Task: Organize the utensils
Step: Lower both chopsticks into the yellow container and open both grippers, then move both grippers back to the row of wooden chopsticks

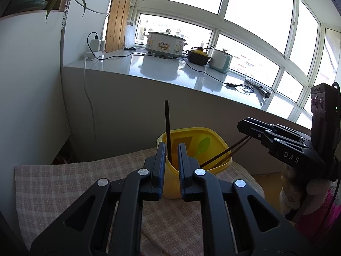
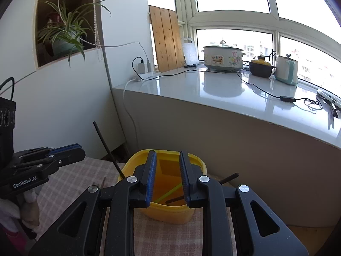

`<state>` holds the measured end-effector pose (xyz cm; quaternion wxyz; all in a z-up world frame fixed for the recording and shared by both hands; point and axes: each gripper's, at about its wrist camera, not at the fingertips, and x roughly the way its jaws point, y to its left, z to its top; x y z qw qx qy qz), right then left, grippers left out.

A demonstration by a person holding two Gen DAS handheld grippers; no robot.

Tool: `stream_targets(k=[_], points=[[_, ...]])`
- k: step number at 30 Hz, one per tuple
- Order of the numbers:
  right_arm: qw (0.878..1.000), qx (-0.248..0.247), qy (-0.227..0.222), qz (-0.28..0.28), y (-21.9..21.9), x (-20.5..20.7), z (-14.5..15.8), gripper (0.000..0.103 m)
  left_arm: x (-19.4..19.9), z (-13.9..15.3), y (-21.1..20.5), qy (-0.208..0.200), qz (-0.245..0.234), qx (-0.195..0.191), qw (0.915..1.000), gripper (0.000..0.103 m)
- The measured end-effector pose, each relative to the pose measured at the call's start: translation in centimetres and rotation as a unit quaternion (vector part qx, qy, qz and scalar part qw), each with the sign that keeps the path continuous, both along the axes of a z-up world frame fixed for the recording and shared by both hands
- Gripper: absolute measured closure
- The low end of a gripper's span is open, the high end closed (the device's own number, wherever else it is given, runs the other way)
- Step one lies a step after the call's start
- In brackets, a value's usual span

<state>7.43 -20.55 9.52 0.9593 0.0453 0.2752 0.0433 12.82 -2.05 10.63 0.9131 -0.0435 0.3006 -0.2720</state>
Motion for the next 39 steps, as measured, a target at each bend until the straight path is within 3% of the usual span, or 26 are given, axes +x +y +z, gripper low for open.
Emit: stream_targets(k=[3, 7, 12, 16, 28, 39], points=[[1.000, 0.001, -0.004, 0.005, 0.3, -0.4, 0.1, 0.083, -0.4, -0.4, 0.9, 0.003, 0.007, 0.004, 1.0000, 0.094], [1.000, 0.003, -0.009, 0.015, 0.7, -1.0, 0.2, 0.073, -0.7, -1.1, 2.2, 0.010, 0.021, 0.006, 0.9997, 0.070], [0.999, 0.010, -0.012, 0.028, 1.4, -1.8, 0.2, 0.068, -0.9, -2.4, 4.1, 0.026, 0.044, 0.011, 0.9986, 0.069], [0.999, 0.020, -0.004, 0.048, 1.8, -2.2, -0.3, 0.058, -1.0, -3.6, 6.1, 0.041, 0.065, 0.011, 0.9970, 0.069], [0.993, 0.014, 0.056, 0.105, 4.9, -2.9, -4.3, 0.058, -0.7, -10.1, 9.9, 0.126, 0.096, 0.026, 0.9870, 0.069], [0.975, 0.021, 0.146, 0.168, 8.5, -3.5, -10.2, 0.058, -1.2, -15.0, 10.9, 0.183, 0.099, 0.036, 0.9776, 0.069]])
